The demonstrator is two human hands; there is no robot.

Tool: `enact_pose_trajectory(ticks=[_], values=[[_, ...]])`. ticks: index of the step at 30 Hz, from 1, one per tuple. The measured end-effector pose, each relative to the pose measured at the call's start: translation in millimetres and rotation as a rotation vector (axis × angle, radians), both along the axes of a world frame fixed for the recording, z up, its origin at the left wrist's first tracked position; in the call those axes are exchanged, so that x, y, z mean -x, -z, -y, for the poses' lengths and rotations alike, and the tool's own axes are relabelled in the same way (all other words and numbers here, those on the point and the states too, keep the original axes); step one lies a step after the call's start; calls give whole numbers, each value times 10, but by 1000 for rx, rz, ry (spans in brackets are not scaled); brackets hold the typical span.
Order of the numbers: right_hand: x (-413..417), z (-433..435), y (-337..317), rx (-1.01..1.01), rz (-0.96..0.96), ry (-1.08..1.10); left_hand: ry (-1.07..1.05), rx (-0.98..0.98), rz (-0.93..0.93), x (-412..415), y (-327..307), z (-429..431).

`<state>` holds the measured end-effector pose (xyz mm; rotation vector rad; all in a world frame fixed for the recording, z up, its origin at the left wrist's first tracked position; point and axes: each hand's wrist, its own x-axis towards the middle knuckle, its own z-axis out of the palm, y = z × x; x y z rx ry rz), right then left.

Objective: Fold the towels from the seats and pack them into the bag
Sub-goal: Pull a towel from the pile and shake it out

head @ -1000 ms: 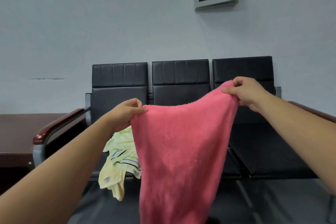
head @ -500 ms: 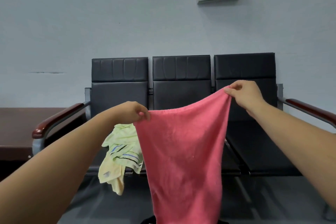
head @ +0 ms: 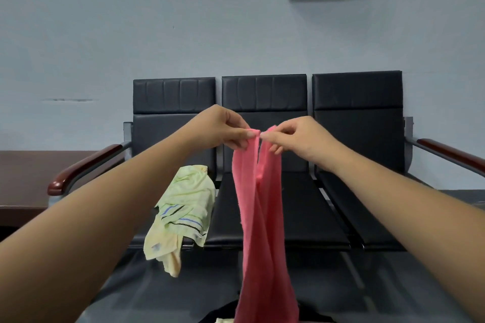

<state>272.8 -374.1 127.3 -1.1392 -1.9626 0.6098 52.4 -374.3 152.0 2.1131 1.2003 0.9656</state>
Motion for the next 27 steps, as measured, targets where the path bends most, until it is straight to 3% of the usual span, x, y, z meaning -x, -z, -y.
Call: enact_pose_trajectory(ticks=[2, 5, 13, 16, 19, 22, 27], values=[[85, 72, 42, -38, 50, -14, -24, -27, -40, -14, 15, 0], [168, 59, 121, -72, -33, -16, -12, -36, -76, -18, 37, 9], [224, 64, 144, -59, -24, -55, 39, -2, -38, 71, 107, 2], [232, 39, 138, 4, -188, -82, 60, 38, -26, 126, 157, -8], [177, -54, 83, 72, -419, -117, 63, 180, -263, 207, 244, -17], [13, -131, 19, 118, -533, -82, 4, 282, -479, 329, 394, -56], [-238, -344, 119, 84, -188, 214, -62, 266, -268, 424, 437, -104]])
